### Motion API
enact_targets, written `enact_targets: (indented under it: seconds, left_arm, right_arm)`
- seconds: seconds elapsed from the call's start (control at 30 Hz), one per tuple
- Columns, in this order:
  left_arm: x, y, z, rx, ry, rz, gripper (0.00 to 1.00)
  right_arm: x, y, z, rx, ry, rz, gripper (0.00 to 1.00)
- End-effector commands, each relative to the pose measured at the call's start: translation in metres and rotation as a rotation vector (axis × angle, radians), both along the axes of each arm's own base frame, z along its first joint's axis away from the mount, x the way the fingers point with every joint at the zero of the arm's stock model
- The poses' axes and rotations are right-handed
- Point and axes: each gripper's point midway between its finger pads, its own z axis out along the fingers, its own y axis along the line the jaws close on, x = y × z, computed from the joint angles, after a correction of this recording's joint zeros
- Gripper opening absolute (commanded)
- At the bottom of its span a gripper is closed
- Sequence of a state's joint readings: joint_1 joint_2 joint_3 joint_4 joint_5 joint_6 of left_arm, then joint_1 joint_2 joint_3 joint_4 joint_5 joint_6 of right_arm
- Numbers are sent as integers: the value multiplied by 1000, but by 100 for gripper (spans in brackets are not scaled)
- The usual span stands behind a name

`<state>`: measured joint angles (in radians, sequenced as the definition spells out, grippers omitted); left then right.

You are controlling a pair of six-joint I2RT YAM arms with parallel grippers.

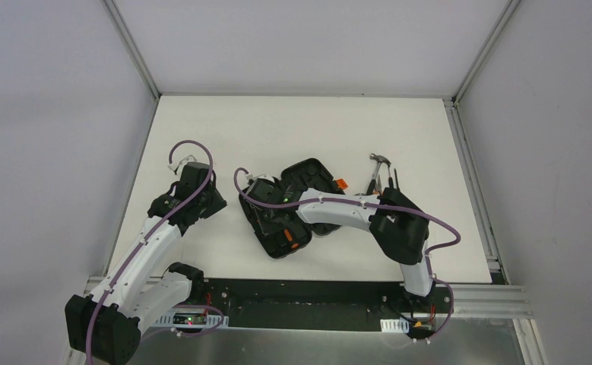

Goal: Pack the tool kit
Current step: Adjust the screwdriver in the toolbox.

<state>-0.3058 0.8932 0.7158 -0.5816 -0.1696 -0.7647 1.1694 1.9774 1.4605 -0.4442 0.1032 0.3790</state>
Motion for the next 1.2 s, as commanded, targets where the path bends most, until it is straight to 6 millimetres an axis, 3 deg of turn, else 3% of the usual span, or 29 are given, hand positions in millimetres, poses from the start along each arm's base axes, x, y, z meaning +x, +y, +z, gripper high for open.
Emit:
enact_targets:
  seconds: [0.0, 0.27, 0.37, 0.6, 0.77, 0.93, 1.17]
  left_arm:
    - [1, 5, 6, 17, -16, 4, 27]
    - [0, 1, -3, 6, 25, -6, 30]
    - [0, -2, -6, -1, 41, -16, 33]
    - [-2, -6, -17, -23, 83, -18, 34]
    - [-4, -10, -21, -40, 94, -23, 34]
    - [-5, -12, -25, -48, 103, -27, 34]
    - [-7, -13, -27, -55, 106, -31, 33]
  right_arm:
    - [10, 5, 26, 43, -66, 1, 13]
    - [2, -9, 26, 44, -86, 65, 28]
    - [9, -11, 30, 44, -127, 59, 34]
    - [45, 7, 40, 71, -188, -6, 27]
    - [72, 18, 37, 87, -200, -58, 25]
    - [82, 32, 31, 110, -208, -44, 26]
    - [83, 51, 22, 134, -182, -5, 26]
